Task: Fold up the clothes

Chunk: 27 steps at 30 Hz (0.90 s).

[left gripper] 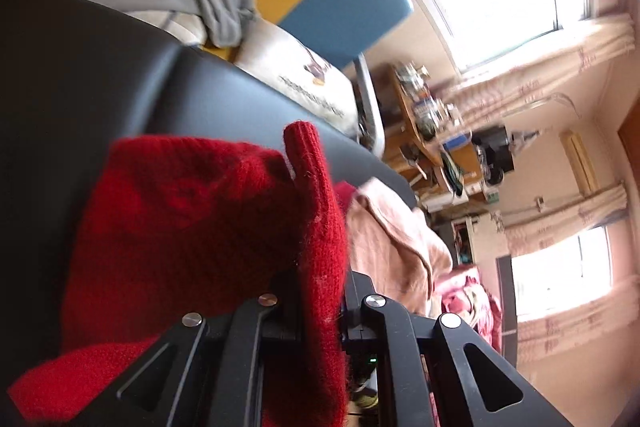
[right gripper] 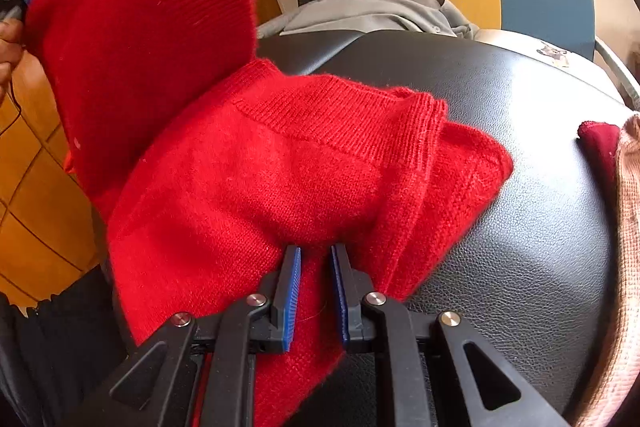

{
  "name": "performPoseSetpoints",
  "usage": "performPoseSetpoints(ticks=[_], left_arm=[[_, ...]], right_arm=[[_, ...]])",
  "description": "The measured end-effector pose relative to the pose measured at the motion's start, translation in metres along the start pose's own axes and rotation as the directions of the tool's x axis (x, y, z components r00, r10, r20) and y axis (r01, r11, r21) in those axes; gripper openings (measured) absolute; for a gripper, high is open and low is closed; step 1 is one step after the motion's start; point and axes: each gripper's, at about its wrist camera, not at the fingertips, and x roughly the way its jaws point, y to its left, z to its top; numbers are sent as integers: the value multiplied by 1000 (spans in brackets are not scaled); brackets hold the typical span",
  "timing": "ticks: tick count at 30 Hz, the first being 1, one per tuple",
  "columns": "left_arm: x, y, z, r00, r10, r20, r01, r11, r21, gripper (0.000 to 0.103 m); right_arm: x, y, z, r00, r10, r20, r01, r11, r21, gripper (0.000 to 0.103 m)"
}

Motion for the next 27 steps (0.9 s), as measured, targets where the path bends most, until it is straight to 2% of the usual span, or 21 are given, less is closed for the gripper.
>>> performPoseSetpoints(ticks=[2,5,11,16,19,22,24,27], left_arm=[[24,-10,-4,999,10,-33,-9,1000,6,11],[61,-13,-10,996,23,-85,-27,999,-37,11],[115,-14,-22,987,87,-133,-96,994,-60,11],[149,4,-30,968,143,-208,-168,979,-112,13],[150,7,-33,961,141,-238,-179,973,-146,15],[138,-6,-29,957,144,-250,-177,977,-116,23],[126,-18,-26,960,100,-262,-131,986,-102,39],[102,-39,-22,963,6,-271,-27,997,-77,47]], right_arm=[[-1,-3,-3,1000,15,9,-15,1000,8,15],[-4,-7,-6,998,50,29,-51,998,33,15],[-6,-15,-8,994,99,50,-102,992,74,15],[-7,-20,-11,990,126,67,-132,986,98,15],[-9,-22,-13,987,138,80,-147,982,116,15],[-14,-28,-18,981,157,114,-175,971,165,15],[-24,-27,-24,982,137,133,-160,972,173,17],[-41,-23,-36,983,109,147,-134,977,167,20]])
